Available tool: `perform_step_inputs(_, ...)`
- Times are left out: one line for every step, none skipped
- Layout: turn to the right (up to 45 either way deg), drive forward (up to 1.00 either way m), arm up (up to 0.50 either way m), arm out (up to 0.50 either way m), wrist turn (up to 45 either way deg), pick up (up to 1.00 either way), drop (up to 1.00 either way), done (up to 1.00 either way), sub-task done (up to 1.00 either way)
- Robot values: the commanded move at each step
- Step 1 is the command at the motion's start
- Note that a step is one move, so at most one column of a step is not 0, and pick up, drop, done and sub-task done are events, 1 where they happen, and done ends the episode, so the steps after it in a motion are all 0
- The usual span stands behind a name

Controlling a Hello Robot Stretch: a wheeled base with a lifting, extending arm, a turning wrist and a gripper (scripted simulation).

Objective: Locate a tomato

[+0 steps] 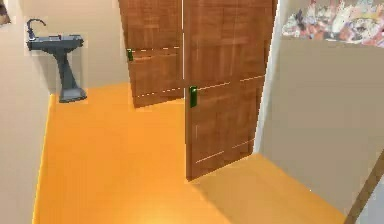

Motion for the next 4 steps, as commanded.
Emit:
perform_step_inputs(45.0,0.0,0.0,0.0,0.0,0.0,0.0,0.0,0.0)
perform_step_inputs(6.0,0.0,0.0,0.0,0.0,0.0,0.0,0.0,0.0)
perform_step_inputs(0.0,0.2,0.0,0.0,0.0,0.0,0.0,0.0,0.0)
perform_step_inputs(-45.0,0.0,0.0,0.0,0.0,0.0,0.0,0.0,0.0)
